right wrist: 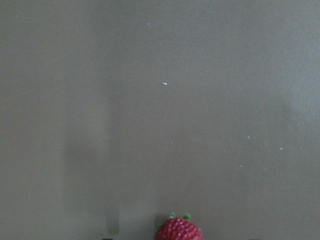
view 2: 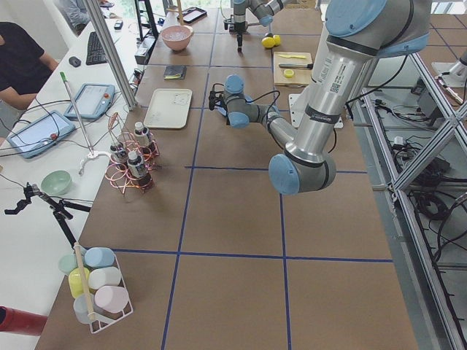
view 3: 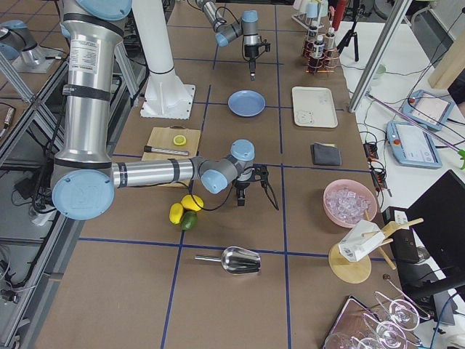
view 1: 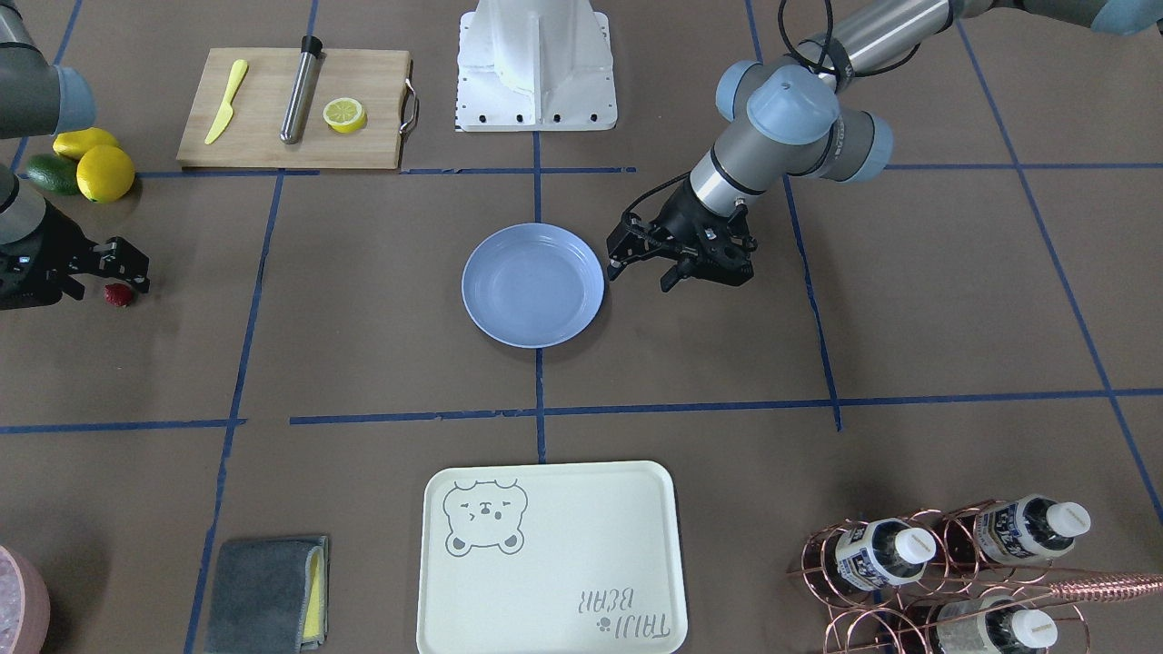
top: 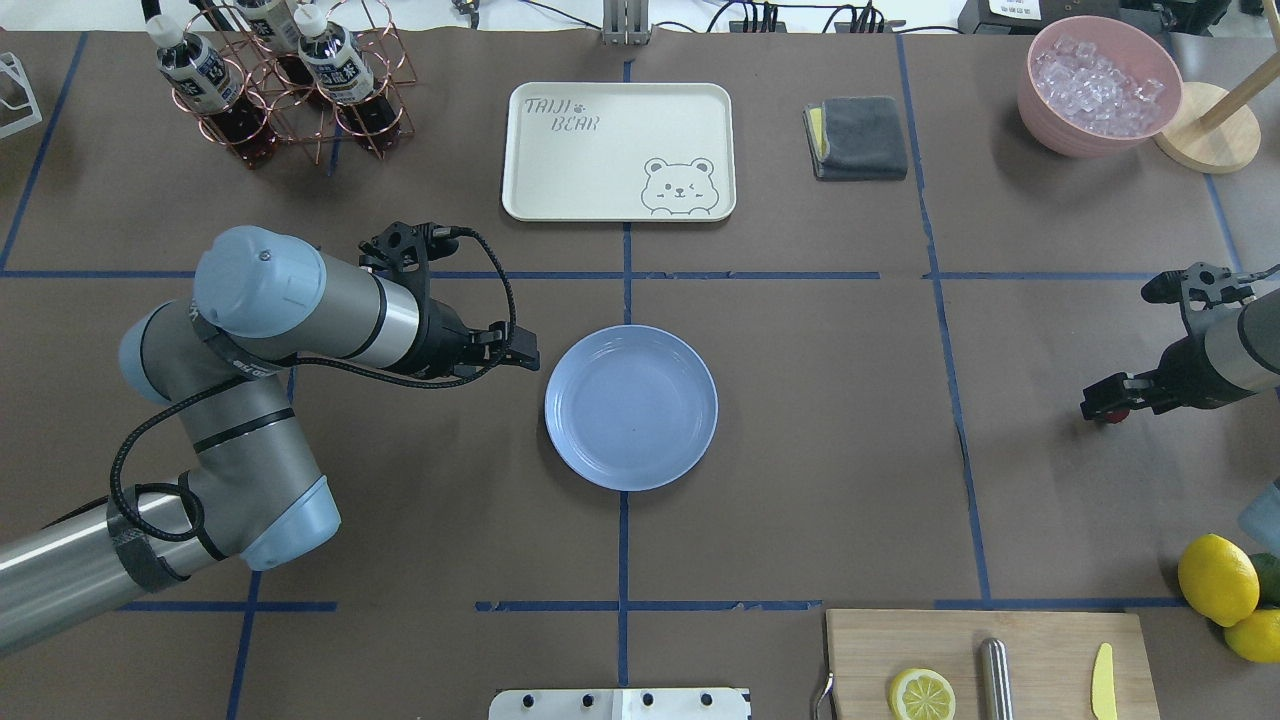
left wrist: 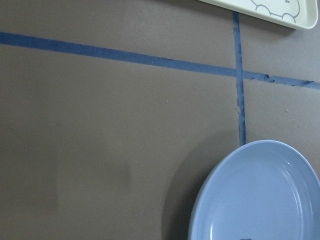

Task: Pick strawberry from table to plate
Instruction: 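Grasp the red strawberry with the right gripper while the left gripper releases the plate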

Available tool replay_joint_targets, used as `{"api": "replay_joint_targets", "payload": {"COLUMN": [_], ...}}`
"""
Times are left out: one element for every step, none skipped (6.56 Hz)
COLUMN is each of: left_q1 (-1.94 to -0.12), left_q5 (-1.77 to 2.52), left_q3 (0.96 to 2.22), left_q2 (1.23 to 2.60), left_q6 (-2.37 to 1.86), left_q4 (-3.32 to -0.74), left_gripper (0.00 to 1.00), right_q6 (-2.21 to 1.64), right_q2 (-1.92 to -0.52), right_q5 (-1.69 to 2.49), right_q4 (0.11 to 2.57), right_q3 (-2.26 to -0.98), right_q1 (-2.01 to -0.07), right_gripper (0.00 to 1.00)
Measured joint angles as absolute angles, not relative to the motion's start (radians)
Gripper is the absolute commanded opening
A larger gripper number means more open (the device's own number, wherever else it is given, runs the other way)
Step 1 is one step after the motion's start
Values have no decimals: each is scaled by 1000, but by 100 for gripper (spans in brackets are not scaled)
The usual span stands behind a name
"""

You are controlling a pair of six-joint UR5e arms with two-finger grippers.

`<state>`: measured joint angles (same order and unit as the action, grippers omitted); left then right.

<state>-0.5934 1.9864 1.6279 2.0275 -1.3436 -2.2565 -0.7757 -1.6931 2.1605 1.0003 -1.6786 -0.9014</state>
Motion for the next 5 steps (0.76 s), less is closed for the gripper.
{"api": "replay_joint_targets", "payload": {"left_q1": [-593, -593, -593, -594, -594], "left_q5": [1985, 1985, 1984, 1984, 1983], "left_q3": [1628, 1628, 1628, 1628, 1628], "left_q2": [2025, 2024, 2024, 2023, 2023], "left_q6": [-1344, -1344, -1344, -1344, -1344], "left_q4": [-2256, -2256, -2257, -2256, -2256], "left_gripper": [88, 88, 88, 88, 88], "right_q6": [-776, -776, -777, -777, -777], "right_q2": [-1691, -1687, -1684, -1682, -1680], "right_q5": [2159, 2157, 2157, 2157, 2157], "right_q4": [1000, 1000, 1000, 1000, 1000], "right_q3": [-1670, -1666, -1664, -1664, -1664], "right_q1": [-899, -897, -897, -896, -896], "right_gripper": [81, 60, 21, 0, 0]}}
